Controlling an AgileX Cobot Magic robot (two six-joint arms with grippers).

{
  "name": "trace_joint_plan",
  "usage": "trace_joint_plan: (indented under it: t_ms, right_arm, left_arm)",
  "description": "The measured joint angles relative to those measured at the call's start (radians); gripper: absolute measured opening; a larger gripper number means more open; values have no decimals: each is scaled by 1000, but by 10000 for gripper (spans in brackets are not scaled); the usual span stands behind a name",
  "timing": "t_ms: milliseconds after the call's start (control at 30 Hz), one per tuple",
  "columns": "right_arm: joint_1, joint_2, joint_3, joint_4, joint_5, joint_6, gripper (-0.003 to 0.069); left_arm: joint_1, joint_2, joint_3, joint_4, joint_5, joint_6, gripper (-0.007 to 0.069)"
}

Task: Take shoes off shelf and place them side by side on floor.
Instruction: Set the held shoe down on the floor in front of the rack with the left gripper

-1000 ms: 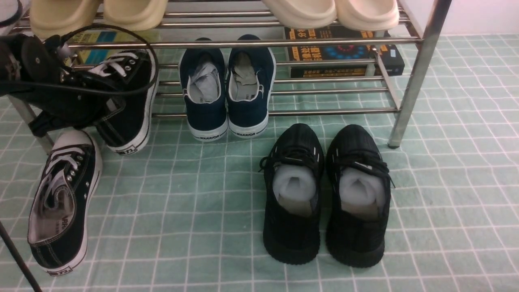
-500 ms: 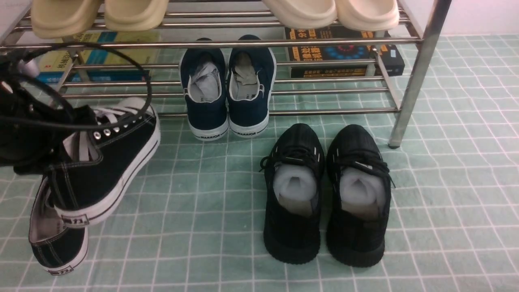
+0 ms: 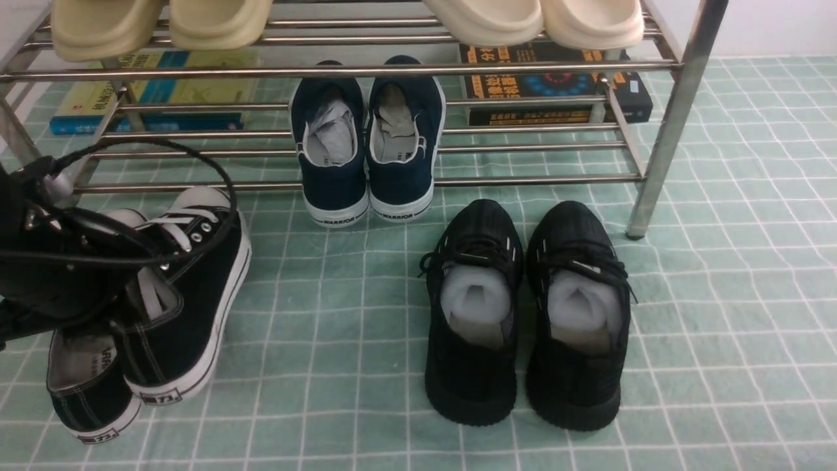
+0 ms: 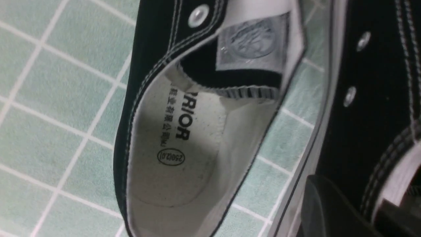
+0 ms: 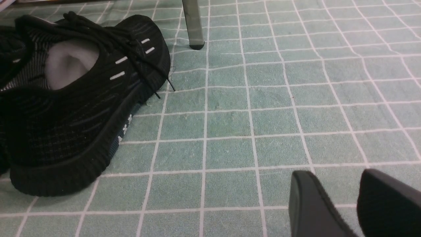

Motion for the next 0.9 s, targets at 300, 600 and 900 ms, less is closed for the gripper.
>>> trace_joint_plan:
  t_ms: [300, 600, 900]
  right_arm:
    - [0, 0, 0, 0, 0, 0, 239]
    - [0, 0, 0, 0, 0, 0, 239]
    - [0, 0, 0, 0, 0, 0, 239]
  left_arm:
    - [0, 84, 7, 0, -29, -13, 11]
    - [0, 84, 7, 0, -19, -13, 11]
    - [0, 84, -2, 0, -12, -12, 11]
